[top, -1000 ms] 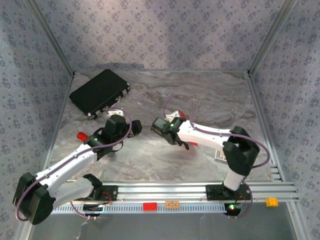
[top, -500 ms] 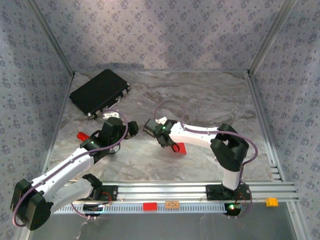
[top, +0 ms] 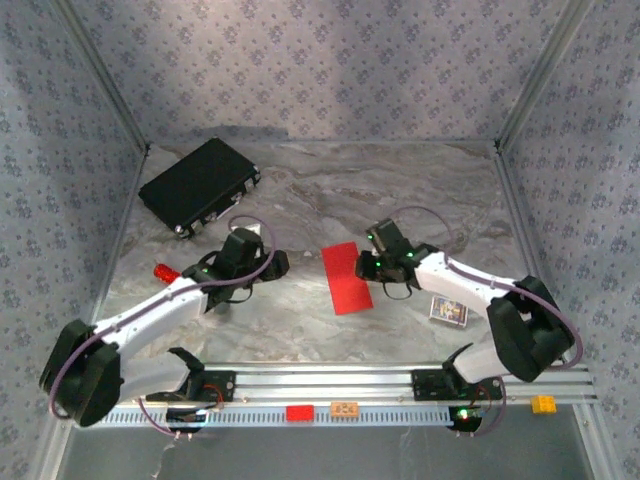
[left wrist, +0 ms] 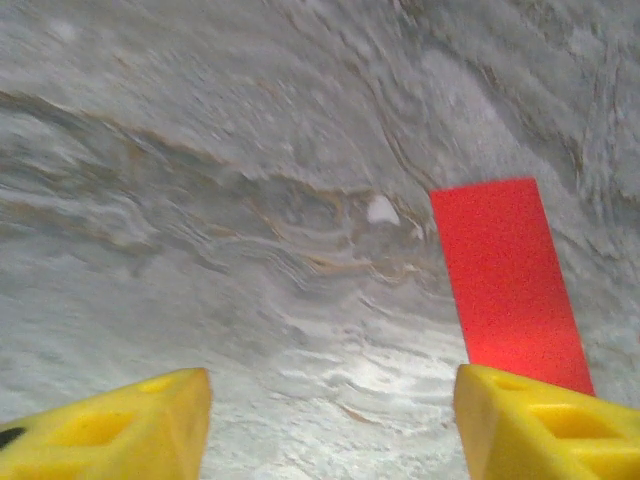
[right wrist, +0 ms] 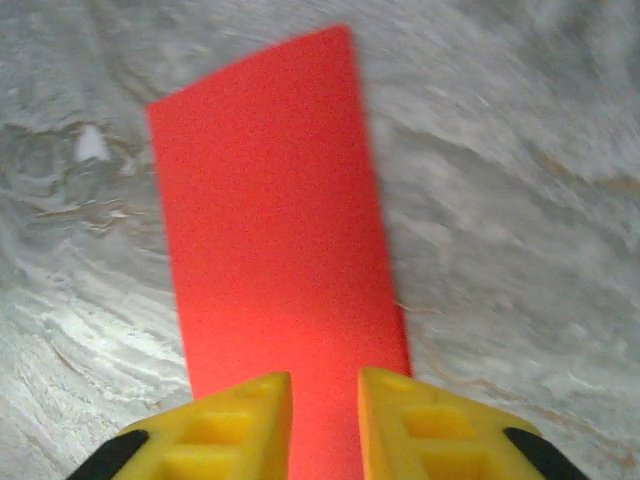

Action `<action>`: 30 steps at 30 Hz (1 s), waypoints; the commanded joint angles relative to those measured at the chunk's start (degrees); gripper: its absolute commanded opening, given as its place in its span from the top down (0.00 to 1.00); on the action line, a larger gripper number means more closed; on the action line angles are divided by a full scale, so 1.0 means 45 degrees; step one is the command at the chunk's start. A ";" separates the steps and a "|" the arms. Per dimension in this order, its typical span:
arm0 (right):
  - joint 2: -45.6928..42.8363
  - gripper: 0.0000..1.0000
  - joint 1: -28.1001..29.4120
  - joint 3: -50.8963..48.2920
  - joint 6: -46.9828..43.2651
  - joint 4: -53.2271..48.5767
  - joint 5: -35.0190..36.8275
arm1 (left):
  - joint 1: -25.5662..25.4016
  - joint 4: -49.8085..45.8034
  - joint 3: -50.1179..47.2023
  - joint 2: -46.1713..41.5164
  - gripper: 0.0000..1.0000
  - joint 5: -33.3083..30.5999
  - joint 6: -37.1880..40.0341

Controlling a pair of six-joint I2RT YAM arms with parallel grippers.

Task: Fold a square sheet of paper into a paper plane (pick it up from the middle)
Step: Turn over the paper at the center of the table.

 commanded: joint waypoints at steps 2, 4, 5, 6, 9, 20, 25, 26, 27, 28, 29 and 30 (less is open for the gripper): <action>-0.0117 0.80 -0.0445 -0.0843 0.0687 0.1556 -0.2070 | 0.0047 0.0877 0.0787 0.0928 0.44 0.1872 0.0005; 0.0130 0.82 -0.0561 -0.0937 0.0848 0.1763 -0.2328 | 0.0057 0.0809 0.0896 0.1191 0.44 0.2026 0.0137; 0.0302 0.83 -0.0609 -0.0942 0.0935 0.1950 -0.2574 | 0.0079 0.0651 0.1004 0.1296 0.44 0.2046 0.0229; 0.0479 0.85 -0.0633 -0.0887 0.1029 0.1973 -0.2733 | 0.0093 0.0451 0.1115 0.1420 0.44 0.2065 0.0337; 0.0865 0.87 -0.0614 -0.0661 0.1302 0.1871 -0.2817 | 0.0091 0.0294 0.1264 0.1551 0.44 0.2489 0.0737; 0.0756 0.88 -0.0581 -0.0408 0.2109 0.1339 -0.2476 | 0.0090 0.0455 0.0894 0.1217 0.41 0.3403 0.1160; 0.0537 0.88 -0.0604 -0.0436 0.2052 0.1220 -0.2445 | 0.0095 0.0678 0.0774 0.1164 0.41 0.3550 0.1024; 0.0466 0.88 -0.0616 -0.0469 0.1987 0.1214 -0.2428 | 0.0097 0.0693 0.0792 0.1161 0.41 0.3548 0.1034; 0.0403 0.88 -0.0649 -0.0503 0.1950 0.1208 -0.2422 | 0.0100 0.0670 0.0859 0.1180 0.41 0.3547 0.1024; 0.0370 0.88 -0.0704 -0.0567 0.1928 0.1235 -0.2438 | 0.0097 0.0645 0.0902 0.1234 0.41 0.3572 0.1010; 0.0329 0.88 -0.0754 -0.0645 0.1911 0.1353 -0.2554 | 0.0094 0.0593 0.0952 0.1266 0.41 0.3602 0.0987; 0.0292 0.88 -0.0829 -0.0739 0.1879 0.1532 -0.2710 | 0.0096 0.0596 0.0967 0.1315 0.41 0.3611 0.0968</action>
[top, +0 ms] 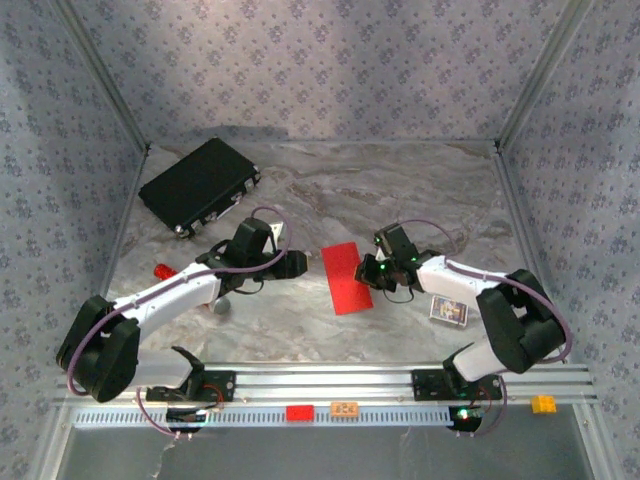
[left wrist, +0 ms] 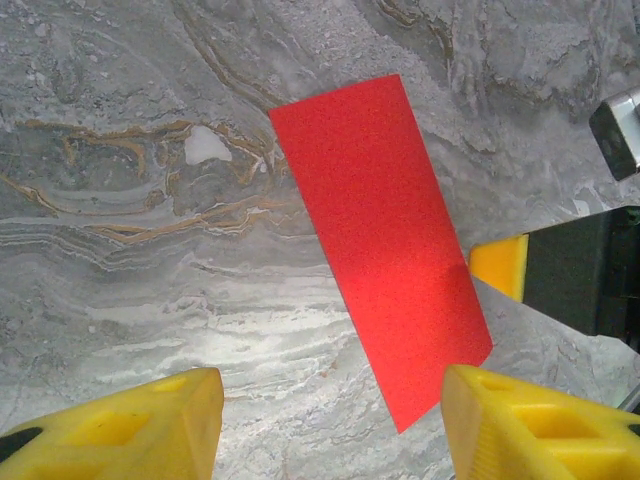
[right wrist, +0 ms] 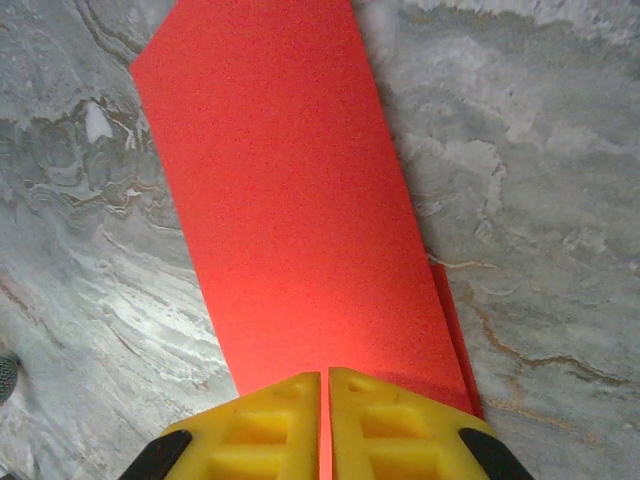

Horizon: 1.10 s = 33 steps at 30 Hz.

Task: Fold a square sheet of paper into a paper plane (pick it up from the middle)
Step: Turn over the paper at the center of the table.

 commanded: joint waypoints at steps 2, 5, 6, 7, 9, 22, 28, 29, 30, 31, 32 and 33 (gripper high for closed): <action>-0.0332 0.88 -0.0305 -0.0117 -0.0042 0.0221 -0.0510 | 0.0088 0.0142 -0.0026 -0.0159 0.41 0.0248 -0.0066; -0.0399 0.88 -0.0435 -0.0103 -0.0235 0.0490 -0.0948 | 0.0095 0.0348 -0.0124 -0.0084 0.41 0.0283 -0.0358; -0.0416 0.88 -0.0466 -0.0115 -0.0290 0.0532 -0.1049 | 0.0090 0.0446 -0.0172 -0.0033 0.41 0.0321 -0.0465; -0.0422 0.88 -0.0494 -0.0107 -0.0308 0.0550 -0.1144 | 0.0082 0.0554 -0.0228 0.0021 0.41 0.0371 -0.0584; -0.0423 0.89 -0.0588 -0.0166 -0.0328 0.0741 -0.1451 | 0.0096 0.0780 -0.0371 0.0145 0.41 0.0435 -0.0839; 0.0607 0.89 -0.0866 -0.0748 -0.0531 0.1991 -0.2542 | 0.0080 0.2554 -0.0671 0.1671 0.43 0.1456 -0.2404; 0.1593 0.89 -0.1041 -0.1384 -0.0219 0.3149 -0.2958 | 0.0074 0.2740 -0.0693 0.1968 0.43 0.1624 -0.2604; 0.1714 0.90 -0.1089 -0.1490 -0.0142 0.3359 -0.3021 | 0.0065 0.2789 -0.0700 0.2049 0.44 0.1664 -0.2629; 0.1813 0.90 -0.1127 -0.1651 -0.0048 0.3553 -0.3040 | 0.0076 0.2864 -0.0691 0.2115 0.44 0.1707 -0.2671; 0.1903 0.90 -0.1153 -0.1816 0.0130 0.3785 -0.3067 | 0.0074 0.2952 -0.0692 0.2191 0.44 0.1768 -0.2726; 0.1970 0.90 -0.1178 -0.1966 0.0319 0.4046 -0.3079 | 0.0060 0.3046 -0.0685 0.2239 0.44 0.1823 -0.2784; 0.2047 0.90 -0.1197 -0.2169 0.0631 0.4389 -0.3128 | 0.0039 0.3107 -0.0660 0.2327 0.44 0.1865 -0.2815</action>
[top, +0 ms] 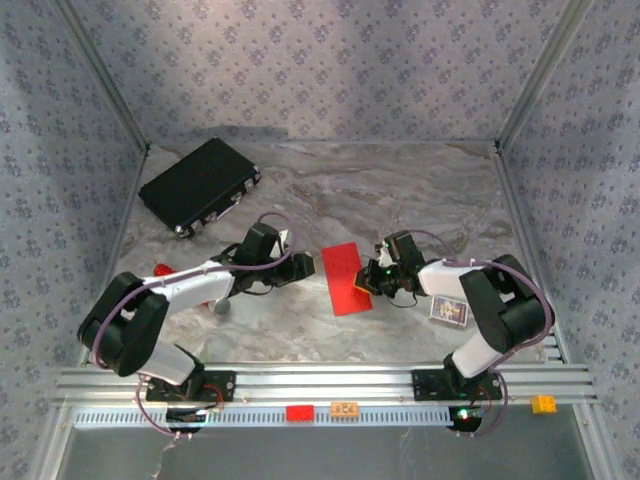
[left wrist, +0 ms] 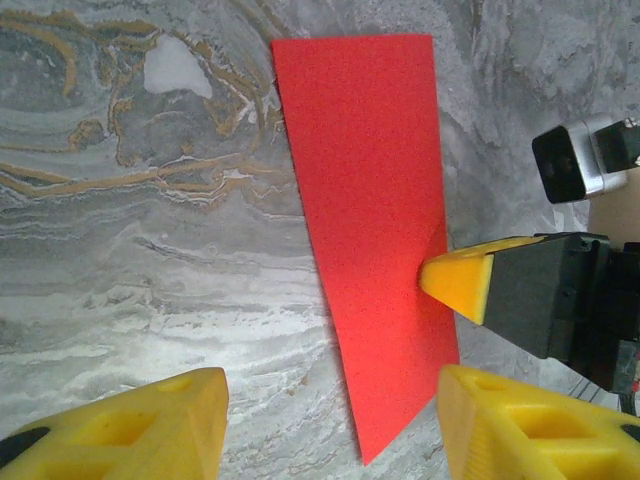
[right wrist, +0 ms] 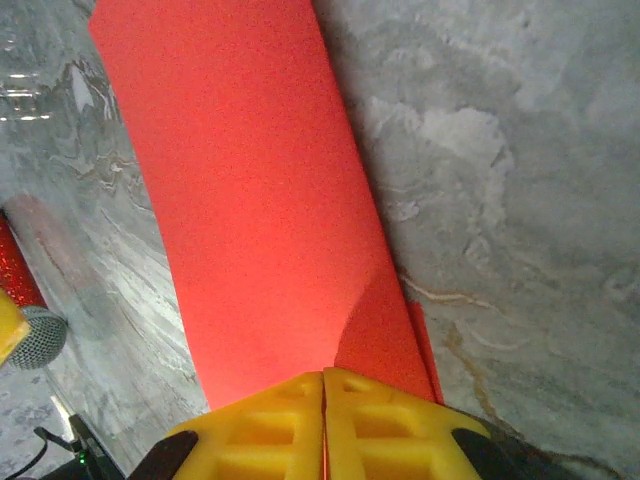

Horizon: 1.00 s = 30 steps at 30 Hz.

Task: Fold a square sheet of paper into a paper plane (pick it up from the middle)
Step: Turn over the paper at the center of the table, then third fold the triangle at the center of the table.

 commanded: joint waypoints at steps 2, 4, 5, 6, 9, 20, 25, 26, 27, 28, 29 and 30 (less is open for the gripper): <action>0.0549 0.90 -0.0089 -0.0886 0.1289 0.1453 -0.0306 | 0.0034 0.0624 0.0032 0.0395 0.44 0.0546 -0.0294; 0.0682 0.90 -0.0075 -0.0982 0.1825 0.1520 -0.0215 | 0.0002 0.0724 0.0154 0.0671 0.46 0.0709 -0.0367; 0.0705 0.90 -0.0054 -0.1077 0.2037 0.1748 -0.0209 | -0.0033 0.0809 0.0174 0.0781 0.48 0.0740 -0.0385; 0.0725 0.90 -0.0032 -0.1176 0.2271 0.2049 -0.0213 | -0.0089 0.0897 0.0232 0.0951 0.49 0.0803 -0.0443; 0.0708 0.90 0.0026 -0.1194 0.2523 0.2123 -0.0205 | -0.0230 0.1107 0.0370 0.1408 0.52 0.0911 -0.0563; 0.0549 0.90 0.0026 -0.1161 0.2474 0.1562 0.0172 | -0.0738 0.1475 0.1125 0.2868 0.66 0.1199 -0.0976; 0.0568 0.90 0.0042 -0.1181 0.2504 0.1561 0.0244 | -0.0893 0.1628 0.1238 0.3259 0.66 0.1297 -0.1151; 0.0583 0.90 0.0042 -0.1181 0.2494 0.1562 0.0268 | -0.0909 0.1623 0.1259 0.3329 0.66 0.1307 -0.1139; 0.0588 0.90 0.0027 -0.1184 0.2503 0.1547 0.0261 | -0.0921 0.1610 0.1281 0.3398 0.67 0.1326 -0.1153; 0.0590 0.90 0.0031 -0.1195 0.2503 0.1543 0.0269 | -0.0920 0.1585 0.1322 0.3469 0.67 0.1327 -0.1173; 0.0593 0.90 0.0038 -0.1182 0.2487 0.1557 0.0279 | -0.0933 0.1599 0.1335 0.3514 0.67 0.1327 -0.1183; 0.0607 0.90 0.0039 -0.1188 0.2496 0.1552 0.0277 | -0.0945 0.1618 0.1337 0.3575 0.67 0.1345 -0.1197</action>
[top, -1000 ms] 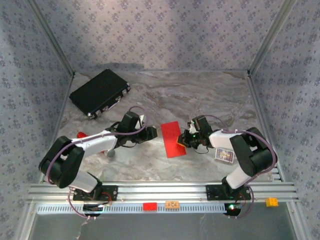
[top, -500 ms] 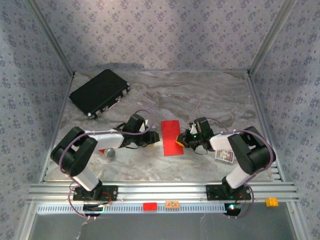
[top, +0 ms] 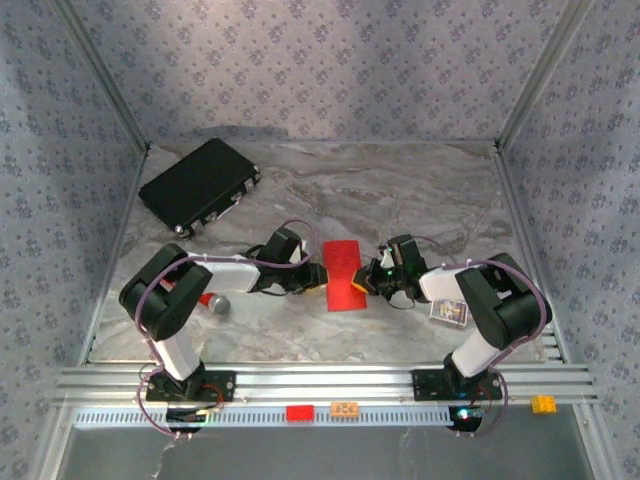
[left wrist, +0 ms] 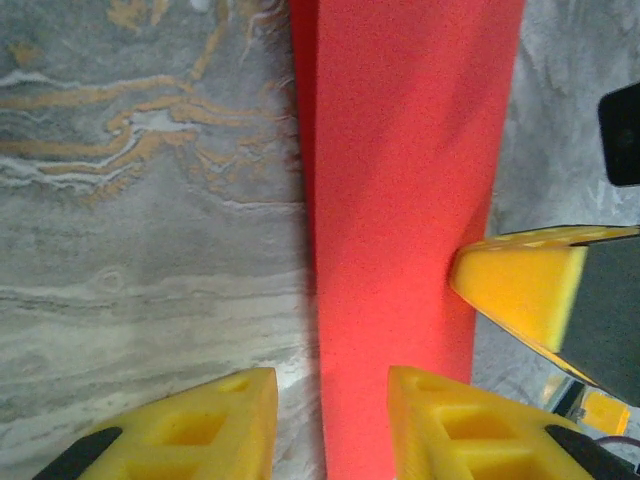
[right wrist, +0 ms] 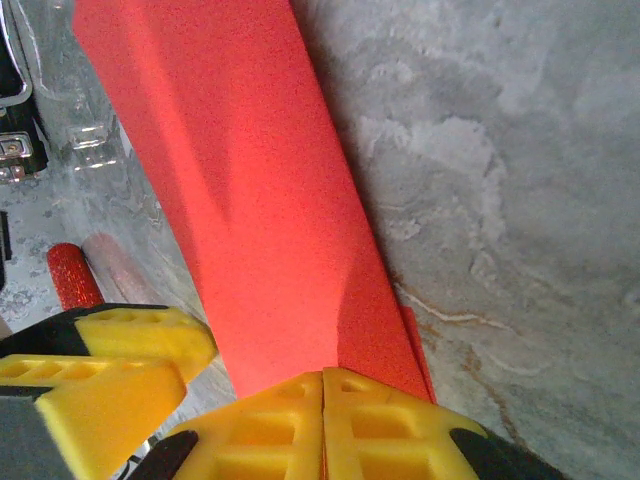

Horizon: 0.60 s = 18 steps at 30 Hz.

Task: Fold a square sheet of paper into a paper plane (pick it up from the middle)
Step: Third fold the triangle at the center of the table.

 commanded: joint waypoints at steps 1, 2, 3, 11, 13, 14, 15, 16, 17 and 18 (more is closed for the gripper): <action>0.0349 0.90 0.0071 -0.0355 0.0150 -0.0911 0.0598 | -0.0082 0.0200 0.0376 0.0288 0.67 0.0353 -0.0148; 0.0350 0.90 0.0071 -0.0367 0.0147 -0.0896 0.0602 | -0.0078 0.0201 0.0404 0.0351 0.67 0.0410 -0.0158; 0.0352 0.90 0.0078 -0.0372 0.0146 -0.0901 0.0595 | -0.0077 0.0254 0.0422 0.0419 0.67 0.0458 -0.0178; 0.0369 0.90 0.0046 -0.0399 0.0140 -0.0867 0.0619 | -0.0249 0.0376 0.0659 0.0762 0.69 0.0644 -0.0266; 0.0365 0.90 0.0044 -0.0395 0.0157 -0.0867 0.0617 | -0.0271 0.0415 0.0722 0.0837 0.69 0.0707 -0.0285; 0.0351 0.90 0.0045 -0.0431 0.0145 -0.0863 0.0622 | -0.0297 0.0433 0.0736 0.0860 0.69 0.0711 -0.0285; 0.0350 0.90 0.0061 -0.0424 0.0142 -0.0850 0.0632 | -0.0298 0.0445 0.0737 0.0861 0.69 0.0709 -0.0285; 0.0350 0.90 0.0029 -0.0420 0.0153 -0.0855 0.0618 | -0.0293 0.0495 0.0737 0.0861 0.69 0.0722 -0.0304; 0.0350 0.90 0.0037 -0.0430 0.0152 -0.0850 0.0625 | -0.0294 0.0510 0.0737 0.0861 0.69 0.0747 -0.0305; 0.0332 0.90 0.0037 -0.0446 0.0148 -0.0847 0.0619 | -0.0298 0.0495 0.0737 0.0861 0.69 0.0756 -0.0304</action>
